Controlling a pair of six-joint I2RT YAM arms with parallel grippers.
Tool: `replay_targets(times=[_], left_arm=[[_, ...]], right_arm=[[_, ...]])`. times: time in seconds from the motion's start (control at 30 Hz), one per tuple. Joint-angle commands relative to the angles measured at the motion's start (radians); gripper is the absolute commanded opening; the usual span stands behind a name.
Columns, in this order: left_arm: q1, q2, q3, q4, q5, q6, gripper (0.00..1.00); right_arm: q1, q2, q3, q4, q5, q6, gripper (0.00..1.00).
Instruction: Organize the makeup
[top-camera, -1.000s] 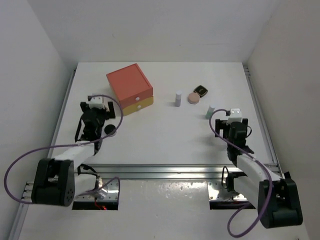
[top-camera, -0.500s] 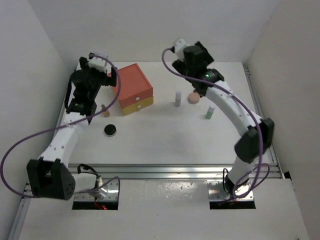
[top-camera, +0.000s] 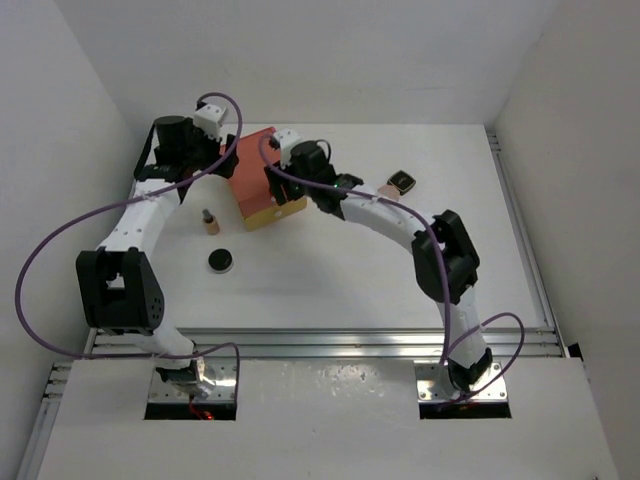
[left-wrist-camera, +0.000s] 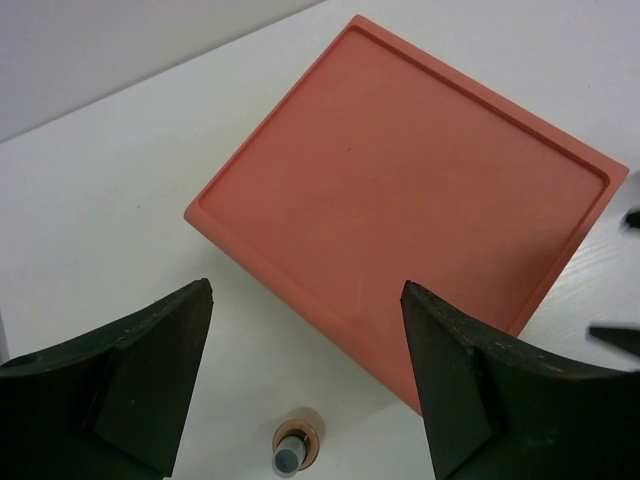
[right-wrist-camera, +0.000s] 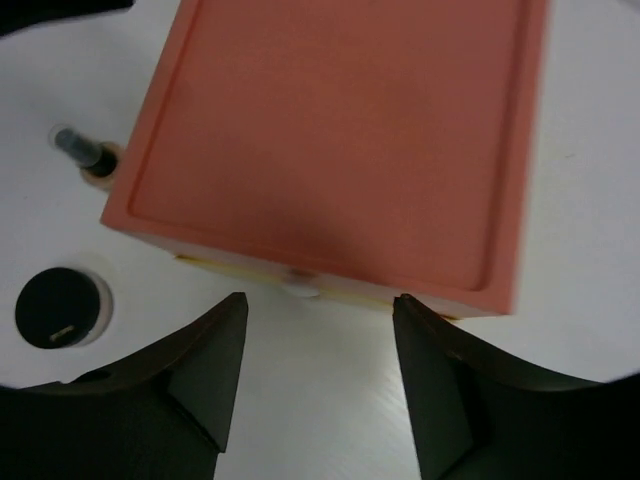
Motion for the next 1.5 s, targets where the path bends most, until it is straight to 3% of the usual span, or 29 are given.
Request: replay_targets(times=[0.0, 0.37, 0.87, 1.17, 1.4, 1.47], left_arm=[[-0.028, 0.011, -0.019, 0.068, 0.010, -0.012, 0.82], [-0.082, 0.055, -0.211, 0.245, -0.032, -0.051, 0.83], [-0.091, 0.065, -0.277, 0.245, -0.042, -0.051, 0.79], [-0.091, 0.055, -0.286, 0.245, -0.033, -0.041, 0.79], [-0.091, 0.055, -0.286, 0.245, -0.033, -0.041, 0.79], [-0.091, 0.055, -0.286, 0.245, -0.042, -0.041, 0.79]], right_arm=[[0.032, 0.032, -0.052, 0.244, -0.033, 0.123, 0.58], [0.046, 0.084, -0.112, 0.300, 0.042, 0.183, 0.48], [0.041, 0.151, -0.064, 0.364, 0.065, 0.108, 0.47], [0.044, 0.144, -0.105, 0.435, 0.010, 0.044, 0.26], [0.041, 0.112, -0.159, 0.459, 0.007, 0.021, 0.00], [0.041, 0.099, -0.170, 0.465, -0.003, 0.016, 0.00]])
